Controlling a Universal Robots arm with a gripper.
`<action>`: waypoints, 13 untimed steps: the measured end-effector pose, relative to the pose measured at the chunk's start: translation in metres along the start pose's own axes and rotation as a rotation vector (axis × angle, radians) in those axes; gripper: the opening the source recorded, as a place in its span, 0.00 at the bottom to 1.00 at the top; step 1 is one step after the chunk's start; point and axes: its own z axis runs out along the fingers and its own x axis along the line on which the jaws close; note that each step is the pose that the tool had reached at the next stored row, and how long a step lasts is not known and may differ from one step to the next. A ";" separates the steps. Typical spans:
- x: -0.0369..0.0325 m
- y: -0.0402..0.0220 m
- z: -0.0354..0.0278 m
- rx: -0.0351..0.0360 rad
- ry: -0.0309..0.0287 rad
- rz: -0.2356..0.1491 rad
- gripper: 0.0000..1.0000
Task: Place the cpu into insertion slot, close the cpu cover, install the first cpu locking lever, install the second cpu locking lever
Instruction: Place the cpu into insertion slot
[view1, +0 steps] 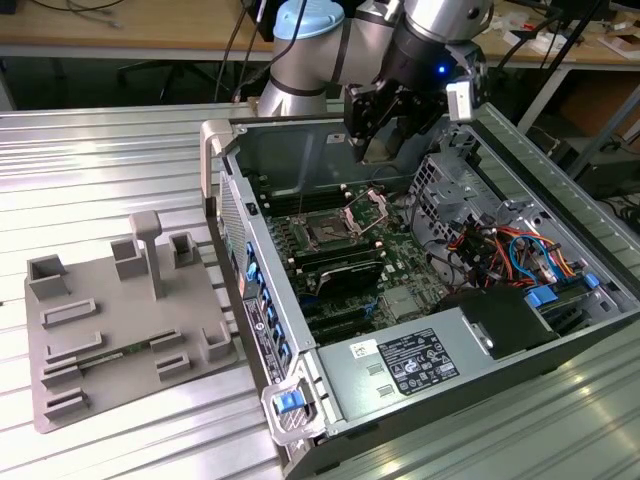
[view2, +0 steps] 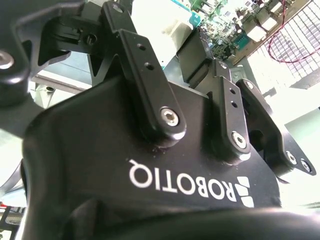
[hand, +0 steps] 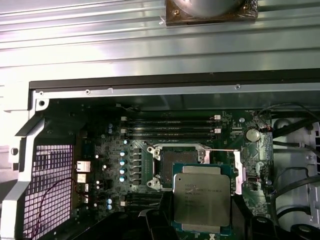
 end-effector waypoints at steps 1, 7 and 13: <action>0.0000 0.0000 0.0001 0.0001 0.0000 0.000 0.55; 0.0000 -0.0001 0.0010 0.0000 0.0000 0.000 0.55; 0.0000 -0.0002 0.0018 0.0000 0.0000 0.000 0.55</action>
